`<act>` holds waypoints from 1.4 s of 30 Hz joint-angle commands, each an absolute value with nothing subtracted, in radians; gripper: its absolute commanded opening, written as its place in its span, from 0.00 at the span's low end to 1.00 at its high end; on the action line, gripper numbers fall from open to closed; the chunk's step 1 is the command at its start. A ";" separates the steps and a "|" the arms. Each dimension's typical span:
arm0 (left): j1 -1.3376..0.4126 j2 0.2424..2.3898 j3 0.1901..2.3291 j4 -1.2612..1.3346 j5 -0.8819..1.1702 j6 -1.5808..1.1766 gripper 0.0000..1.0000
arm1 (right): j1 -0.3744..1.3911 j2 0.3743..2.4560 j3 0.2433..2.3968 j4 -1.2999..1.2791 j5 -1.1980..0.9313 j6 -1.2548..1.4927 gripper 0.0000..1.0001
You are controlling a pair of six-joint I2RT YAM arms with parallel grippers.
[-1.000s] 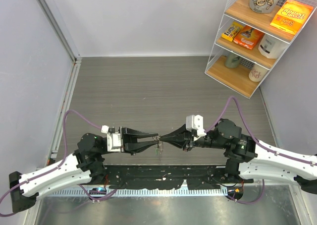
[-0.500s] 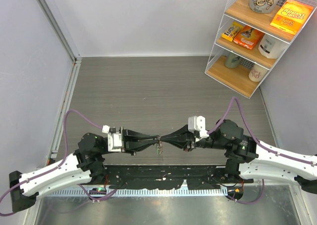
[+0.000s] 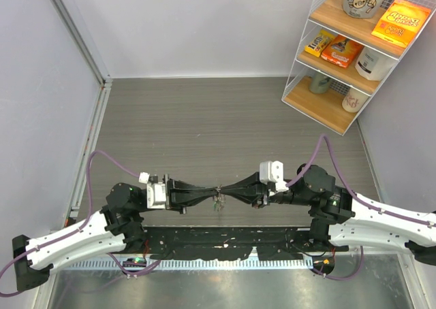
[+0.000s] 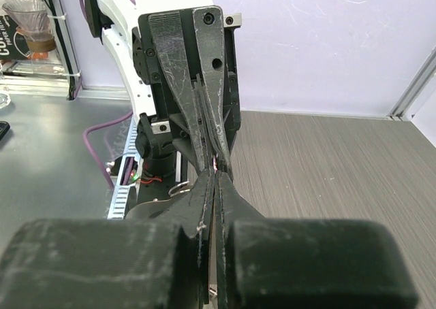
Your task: Put the keys on the keyring
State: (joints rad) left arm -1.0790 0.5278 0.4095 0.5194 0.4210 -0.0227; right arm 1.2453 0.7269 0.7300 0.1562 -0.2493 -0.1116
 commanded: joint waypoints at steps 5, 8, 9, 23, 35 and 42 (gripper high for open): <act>-1.081 0.523 0.471 0.462 0.431 -0.008 0.00 | 1.261 0.735 0.773 0.186 -0.275 -0.123 0.06; -1.081 0.535 0.482 0.436 0.434 -0.008 0.00 | 1.262 0.720 0.785 0.135 -0.275 -0.129 0.12; -1.081 0.538 0.488 0.430 0.436 -0.009 0.00 | 1.261 0.718 0.788 0.126 -0.276 -0.130 0.13; -1.081 0.581 0.540 0.325 0.451 -0.005 0.00 | 1.261 0.699 0.845 -0.021 -0.249 -0.147 0.35; -1.081 0.584 0.552 0.288 0.483 -0.005 0.00 | 1.262 0.692 0.937 -0.270 0.087 -0.049 0.59; -1.080 0.604 0.555 0.296 0.514 -0.006 0.00 | 1.259 0.710 0.991 -0.416 0.273 -0.002 0.77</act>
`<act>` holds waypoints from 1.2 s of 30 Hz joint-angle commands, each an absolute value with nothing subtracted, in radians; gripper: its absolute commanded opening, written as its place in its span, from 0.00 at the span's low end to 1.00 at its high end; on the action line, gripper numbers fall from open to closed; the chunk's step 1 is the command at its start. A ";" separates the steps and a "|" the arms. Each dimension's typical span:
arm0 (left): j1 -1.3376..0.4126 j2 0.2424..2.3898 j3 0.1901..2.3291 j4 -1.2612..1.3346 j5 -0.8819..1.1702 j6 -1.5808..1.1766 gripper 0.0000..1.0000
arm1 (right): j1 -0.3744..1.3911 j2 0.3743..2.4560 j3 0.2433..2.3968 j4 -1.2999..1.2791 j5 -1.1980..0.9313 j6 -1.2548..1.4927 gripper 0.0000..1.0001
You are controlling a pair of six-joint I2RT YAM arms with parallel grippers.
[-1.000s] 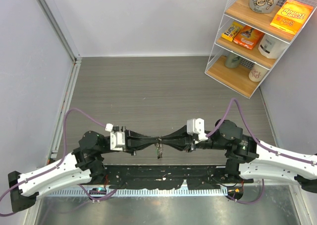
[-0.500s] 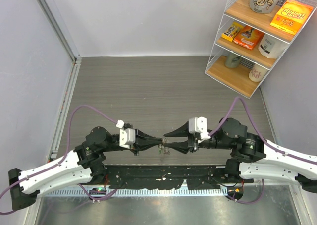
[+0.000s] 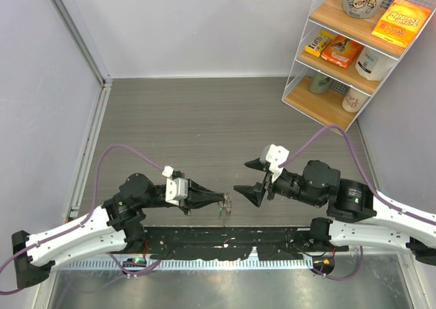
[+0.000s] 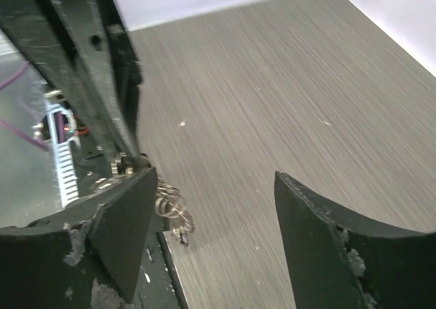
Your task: Put the keys on the keyring
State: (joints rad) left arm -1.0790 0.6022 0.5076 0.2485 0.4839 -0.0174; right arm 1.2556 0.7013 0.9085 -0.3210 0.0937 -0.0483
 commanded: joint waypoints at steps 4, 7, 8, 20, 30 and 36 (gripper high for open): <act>-1.080 0.617 0.561 0.293 0.518 -0.005 0.00 | 1.261 0.739 1.020 -0.549 0.527 0.119 0.79; -1.080 0.623 0.557 0.301 0.526 -0.006 0.00 | 1.261 0.747 1.003 -0.610 0.653 0.243 0.84; -1.080 0.626 0.555 0.301 0.528 -0.006 0.00 | 1.261 0.747 0.997 -0.630 0.685 0.283 0.85; -1.081 0.632 0.552 0.314 0.558 -0.009 0.00 | 1.261 0.750 1.017 -0.848 0.715 0.426 0.95; -1.080 0.626 0.571 0.275 0.643 -0.015 0.00 | 1.261 0.799 1.120 -0.911 0.634 0.419 0.96; -1.081 0.584 0.568 0.258 0.649 -0.012 0.00 | 1.259 0.782 1.134 -0.842 0.480 0.298 0.98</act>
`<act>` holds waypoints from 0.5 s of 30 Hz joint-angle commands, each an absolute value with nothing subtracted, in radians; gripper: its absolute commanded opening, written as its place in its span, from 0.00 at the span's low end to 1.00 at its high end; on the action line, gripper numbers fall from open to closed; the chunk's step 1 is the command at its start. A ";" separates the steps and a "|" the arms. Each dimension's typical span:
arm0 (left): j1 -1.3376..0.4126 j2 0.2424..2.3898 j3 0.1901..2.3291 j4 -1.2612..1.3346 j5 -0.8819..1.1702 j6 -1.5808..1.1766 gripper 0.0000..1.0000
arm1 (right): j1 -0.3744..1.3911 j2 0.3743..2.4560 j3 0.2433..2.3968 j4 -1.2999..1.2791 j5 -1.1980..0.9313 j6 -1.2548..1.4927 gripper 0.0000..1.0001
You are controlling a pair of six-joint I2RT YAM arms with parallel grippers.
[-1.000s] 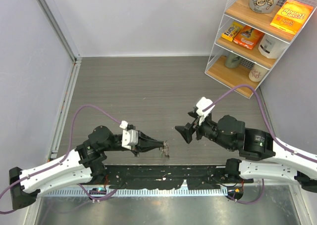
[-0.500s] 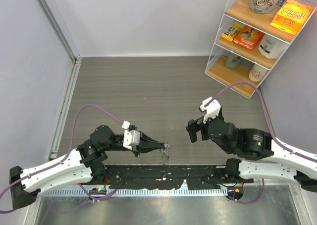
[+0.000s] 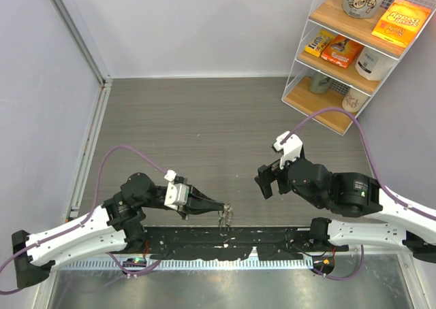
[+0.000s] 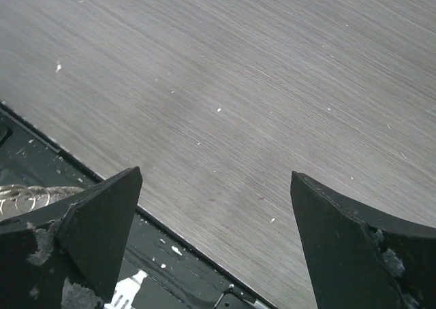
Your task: Put the keys on the keyring
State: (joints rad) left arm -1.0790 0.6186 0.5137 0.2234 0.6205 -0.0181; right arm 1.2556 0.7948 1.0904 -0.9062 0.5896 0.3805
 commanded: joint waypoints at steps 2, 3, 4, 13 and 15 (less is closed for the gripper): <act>-1.080 0.581 0.569 0.253 0.682 -0.015 0.00 | 1.261 0.793 1.147 -0.835 0.442 0.259 1.00; -1.080 0.580 0.572 0.253 0.680 -0.018 0.00 | 1.261 0.796 1.153 -0.831 0.422 0.226 1.00; -1.081 0.575 0.575 0.242 0.680 -0.018 0.00 | 1.261 0.805 1.155 -0.827 0.391 0.209 1.00; -1.080 0.589 0.598 0.170 0.710 -0.005 0.00 | 1.266 0.908 1.246 -0.834 0.152 -0.037 0.79; -1.083 0.598 0.600 0.169 0.709 -0.005 0.00 | 1.267 0.899 1.246 -0.830 0.097 -0.075 0.75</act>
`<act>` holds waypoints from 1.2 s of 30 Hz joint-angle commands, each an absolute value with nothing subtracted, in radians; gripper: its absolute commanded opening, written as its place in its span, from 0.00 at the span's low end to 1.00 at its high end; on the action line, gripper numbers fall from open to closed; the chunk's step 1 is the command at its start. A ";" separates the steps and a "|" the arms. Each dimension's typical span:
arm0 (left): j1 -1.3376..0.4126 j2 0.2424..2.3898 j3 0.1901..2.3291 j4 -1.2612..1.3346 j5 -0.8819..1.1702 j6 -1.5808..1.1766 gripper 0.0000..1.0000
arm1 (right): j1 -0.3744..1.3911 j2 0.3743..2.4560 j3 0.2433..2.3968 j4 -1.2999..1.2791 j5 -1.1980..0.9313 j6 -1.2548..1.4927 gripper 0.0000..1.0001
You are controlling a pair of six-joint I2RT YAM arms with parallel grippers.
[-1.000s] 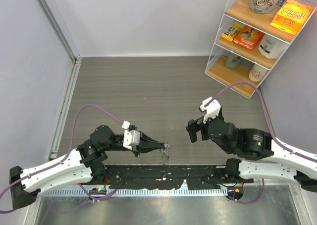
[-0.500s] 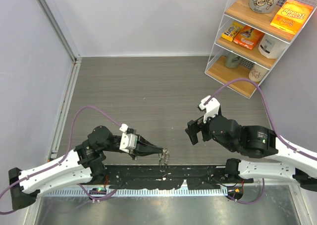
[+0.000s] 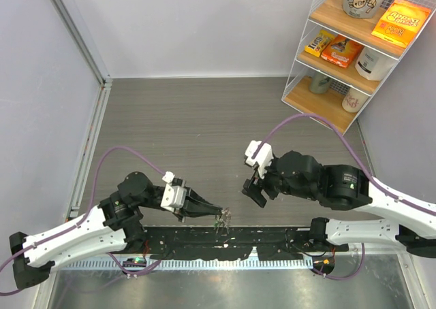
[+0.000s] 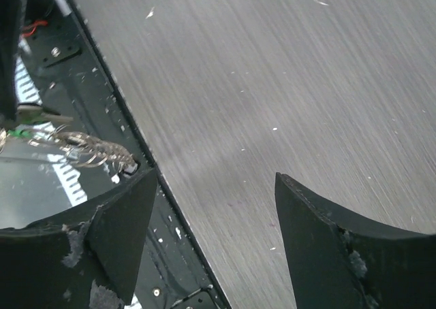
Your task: Put the keys on the keyring
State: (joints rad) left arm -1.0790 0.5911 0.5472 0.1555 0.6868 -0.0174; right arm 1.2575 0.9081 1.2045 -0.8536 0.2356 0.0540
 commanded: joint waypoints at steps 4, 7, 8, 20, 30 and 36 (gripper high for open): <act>-1.083 0.624 0.609 0.158 0.701 -0.005 0.00 | 1.269 0.884 1.253 -0.815 -0.027 -0.127 0.63; -1.081 0.647 0.620 0.144 0.684 0.023 0.00 | 1.272 0.885 1.267 -0.815 -0.083 -0.155 0.57; -1.081 0.653 0.623 0.140 0.683 0.020 0.00 | 1.273 0.888 1.269 -0.813 -0.104 -0.159 0.56; -1.081 0.692 0.658 0.088 0.574 0.011 0.00 | 1.308 0.949 1.302 -0.824 -0.124 -0.212 0.51; -1.080 0.721 0.678 0.057 0.537 0.009 0.00 | 1.318 0.996 1.334 -0.804 -0.126 -0.262 0.46; -1.083 0.718 0.683 0.051 0.514 0.006 0.00 | 1.322 1.032 1.351 -0.807 -0.135 -0.270 0.43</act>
State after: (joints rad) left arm -1.0790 0.7292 0.6266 0.0227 0.5377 0.0074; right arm 1.3140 1.0145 1.3083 -0.8421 -0.1196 -0.2497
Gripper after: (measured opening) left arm 0.035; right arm 0.439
